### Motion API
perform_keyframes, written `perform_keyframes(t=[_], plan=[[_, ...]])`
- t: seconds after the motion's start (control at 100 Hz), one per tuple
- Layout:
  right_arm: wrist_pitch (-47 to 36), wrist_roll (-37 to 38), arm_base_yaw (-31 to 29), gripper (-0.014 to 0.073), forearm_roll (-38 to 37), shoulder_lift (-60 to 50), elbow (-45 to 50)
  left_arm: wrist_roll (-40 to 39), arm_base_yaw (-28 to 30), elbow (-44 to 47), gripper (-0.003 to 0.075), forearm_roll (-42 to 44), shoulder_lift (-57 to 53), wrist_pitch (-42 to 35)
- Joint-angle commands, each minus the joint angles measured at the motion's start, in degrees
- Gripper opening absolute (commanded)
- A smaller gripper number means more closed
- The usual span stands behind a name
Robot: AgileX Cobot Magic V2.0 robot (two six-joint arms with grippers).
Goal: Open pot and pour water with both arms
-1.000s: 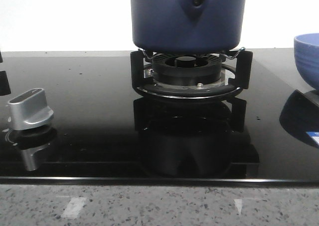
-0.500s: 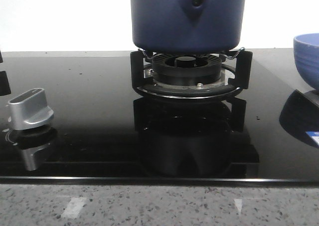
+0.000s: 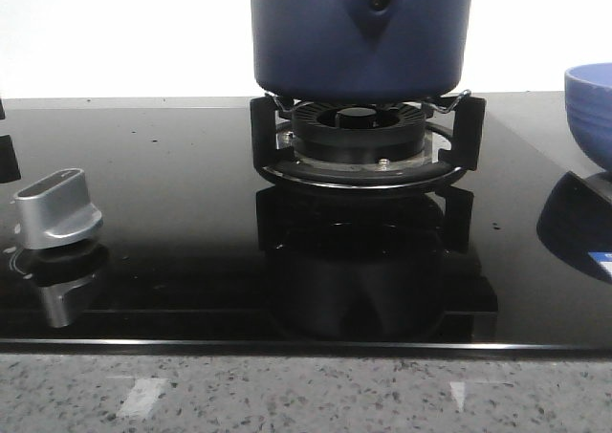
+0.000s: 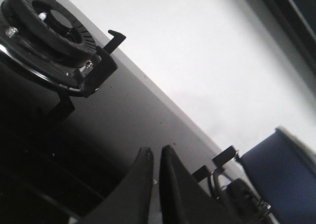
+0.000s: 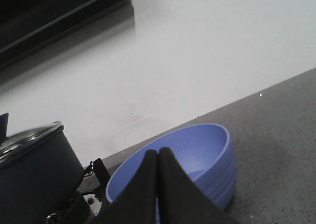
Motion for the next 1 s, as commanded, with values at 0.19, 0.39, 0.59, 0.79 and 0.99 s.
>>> perform_keyframes(t=[0.19, 0.39, 0.59, 0.79, 0.99], plan=[[24.11, -4.43, -0.36, -0.0069, 2.01, 2.8, -16.66, 9.47, 0.1, -6.38, -0.002, -1.43, -0.34, 3.66], [33.69, -15.42, -0.36, -0.0069, 1.89, 11.31, -27.42, 26.01, 0.1, -16.05, -0.002, -1.43, 6.36, 12.69], [32.62, -15.56, 0.52, -0.0068, 0.56, 12.91, -30.46, 37.68, 0.1, -24.53, 0.0011, -2.0, 16.46, 18.48], [34.72, -15.56, 0.52, 0.0097, 0.56, 12.91, -30.46, 51.9, -3.61, -28.31, 0.0316, -12.2, 22.48, 16.83], [34.51, -15.56, 0.83, 0.0365, 0.78, 12.91, -30.46, 69.04, -9.88, -31.29, 0.0375, -17.63, 27.76, 17.79]])
